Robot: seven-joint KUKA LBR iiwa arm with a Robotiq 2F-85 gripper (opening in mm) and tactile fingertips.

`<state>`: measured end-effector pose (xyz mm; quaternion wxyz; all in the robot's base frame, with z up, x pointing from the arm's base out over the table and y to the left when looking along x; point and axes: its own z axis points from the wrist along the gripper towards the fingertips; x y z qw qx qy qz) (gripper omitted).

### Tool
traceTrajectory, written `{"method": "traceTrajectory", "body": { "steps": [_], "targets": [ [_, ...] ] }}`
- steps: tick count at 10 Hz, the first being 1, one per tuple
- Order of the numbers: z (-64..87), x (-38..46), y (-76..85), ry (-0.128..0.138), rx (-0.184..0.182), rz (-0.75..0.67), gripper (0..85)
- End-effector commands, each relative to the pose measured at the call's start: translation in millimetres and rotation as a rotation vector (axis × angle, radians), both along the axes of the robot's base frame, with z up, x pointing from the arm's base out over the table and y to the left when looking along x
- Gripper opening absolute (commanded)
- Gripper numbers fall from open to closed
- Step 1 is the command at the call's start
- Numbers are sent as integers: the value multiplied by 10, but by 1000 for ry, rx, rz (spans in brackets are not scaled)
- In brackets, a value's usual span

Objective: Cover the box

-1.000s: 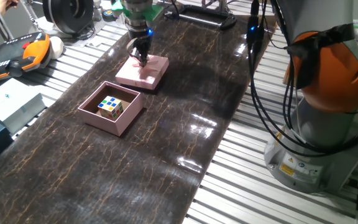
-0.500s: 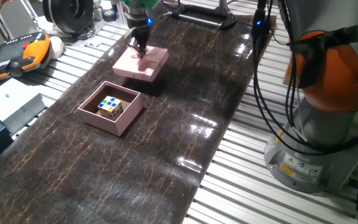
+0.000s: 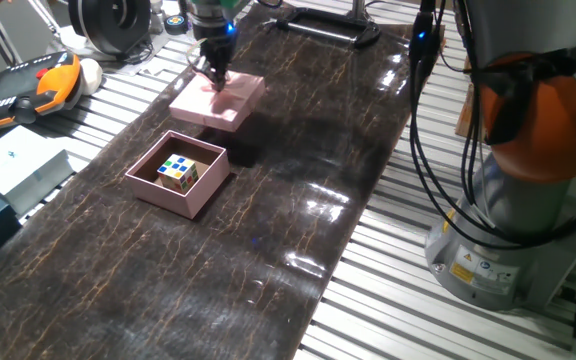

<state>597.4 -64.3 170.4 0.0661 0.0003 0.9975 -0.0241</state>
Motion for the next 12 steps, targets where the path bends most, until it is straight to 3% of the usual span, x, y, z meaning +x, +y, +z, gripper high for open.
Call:
{"method": "traceTrajectory", "body": {
  "steps": [1,4,6,10,12],
  "targets": [
    [6,-4,73,0,0,-5,7],
    [-30,-50,246,-4,25,-17,7],
    [-61,-77,318,-6,22,-3,7],
    [-79,-94,361,12,29,33,7],
    [-79,-94,361,14,22,-31,7]
  ]
}}
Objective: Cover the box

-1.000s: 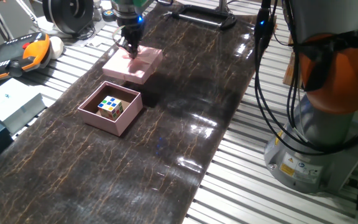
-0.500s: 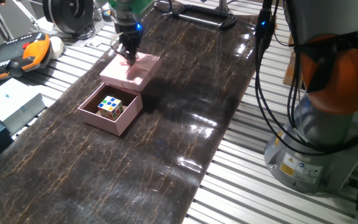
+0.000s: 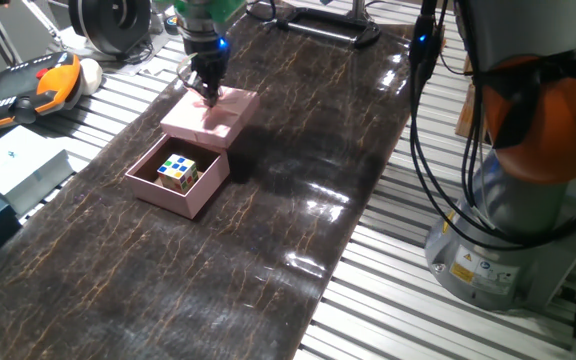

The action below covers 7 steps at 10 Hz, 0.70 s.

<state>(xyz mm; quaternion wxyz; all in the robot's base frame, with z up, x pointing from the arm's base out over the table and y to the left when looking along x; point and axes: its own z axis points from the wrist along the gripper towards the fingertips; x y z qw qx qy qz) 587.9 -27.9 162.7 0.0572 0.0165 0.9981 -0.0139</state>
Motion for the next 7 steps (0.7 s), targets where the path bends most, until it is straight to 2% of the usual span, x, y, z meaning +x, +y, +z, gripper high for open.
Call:
{"method": "traceTrajectory", "body": {
  "steps": [1,3,5,7],
  "targets": [
    [-2,1,-3,11,-8,-29,7],
    [-2,1,-3,24,-21,-45,7],
    [-2,1,-3,-10,-12,-18,7],
    [-2,1,-3,-13,-10,-10,7]
  ]
}}
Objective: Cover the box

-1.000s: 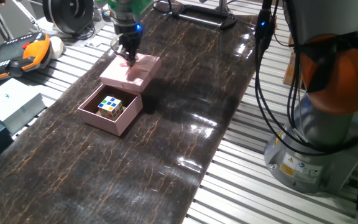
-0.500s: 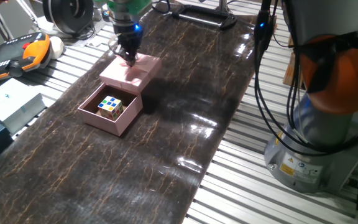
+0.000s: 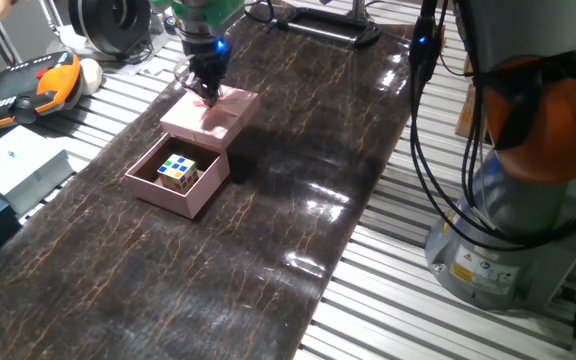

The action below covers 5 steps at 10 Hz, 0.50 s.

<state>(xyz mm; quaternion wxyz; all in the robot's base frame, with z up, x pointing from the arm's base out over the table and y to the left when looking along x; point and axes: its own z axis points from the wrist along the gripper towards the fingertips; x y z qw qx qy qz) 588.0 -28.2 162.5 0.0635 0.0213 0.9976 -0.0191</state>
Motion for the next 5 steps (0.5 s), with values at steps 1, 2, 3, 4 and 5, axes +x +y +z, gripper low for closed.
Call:
{"method": "traceTrajectory", "body": {
  "steps": [1,2,3,4,5],
  "targets": [
    [0,0,0,0,-4,4,7],
    [0,0,0,11,-20,10,7],
    [0,0,11,20,-21,8,7],
    [9,23,113,23,-14,0,7],
    [37,55,256,17,-13,-4,7]
  ]
}}
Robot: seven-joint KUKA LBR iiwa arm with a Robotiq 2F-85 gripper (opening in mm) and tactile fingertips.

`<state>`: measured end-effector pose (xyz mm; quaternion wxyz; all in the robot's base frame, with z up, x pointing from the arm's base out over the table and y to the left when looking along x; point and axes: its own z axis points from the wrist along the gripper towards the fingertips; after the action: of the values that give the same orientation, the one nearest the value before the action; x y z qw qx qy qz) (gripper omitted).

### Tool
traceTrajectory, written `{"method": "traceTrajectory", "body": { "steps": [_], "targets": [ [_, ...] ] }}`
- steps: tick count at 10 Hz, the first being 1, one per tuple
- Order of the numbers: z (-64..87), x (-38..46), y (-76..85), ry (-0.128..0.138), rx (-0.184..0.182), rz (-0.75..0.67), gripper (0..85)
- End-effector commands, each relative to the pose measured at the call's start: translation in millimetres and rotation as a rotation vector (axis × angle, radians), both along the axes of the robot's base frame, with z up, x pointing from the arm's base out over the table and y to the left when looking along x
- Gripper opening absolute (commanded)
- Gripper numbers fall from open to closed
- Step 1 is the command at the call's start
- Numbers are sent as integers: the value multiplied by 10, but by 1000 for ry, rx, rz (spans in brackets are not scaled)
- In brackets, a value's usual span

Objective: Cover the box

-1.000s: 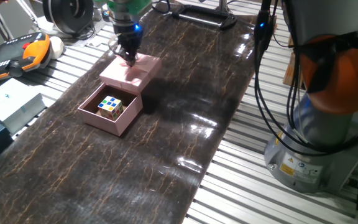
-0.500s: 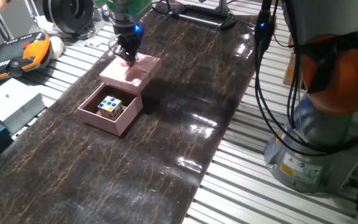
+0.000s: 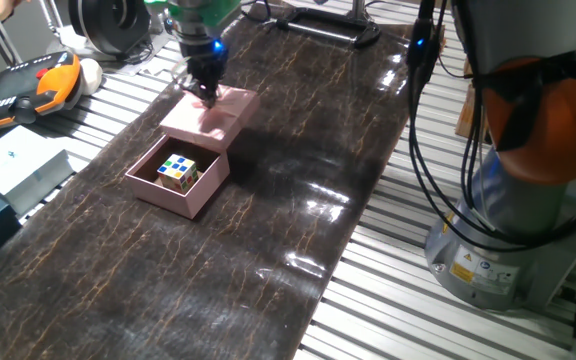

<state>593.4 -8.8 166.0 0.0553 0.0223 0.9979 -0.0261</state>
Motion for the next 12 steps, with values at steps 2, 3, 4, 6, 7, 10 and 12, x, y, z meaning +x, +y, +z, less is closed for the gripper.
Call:
{"method": "traceTrajectory", "body": {
  "steps": [2,3,4,6,7,10,12],
  "targets": [
    [59,43,278,-17,22,-3,7],
    [95,60,395,-18,15,1,7],
    [104,64,540,-20,7,8,7],
    [56,46,723,-21,11,12,7],
    [36,48,775,-19,11,23,7],
    [-31,26,913,-22,18,21,7],
    [-71,29,941,-21,22,20,7]
  ]
}}
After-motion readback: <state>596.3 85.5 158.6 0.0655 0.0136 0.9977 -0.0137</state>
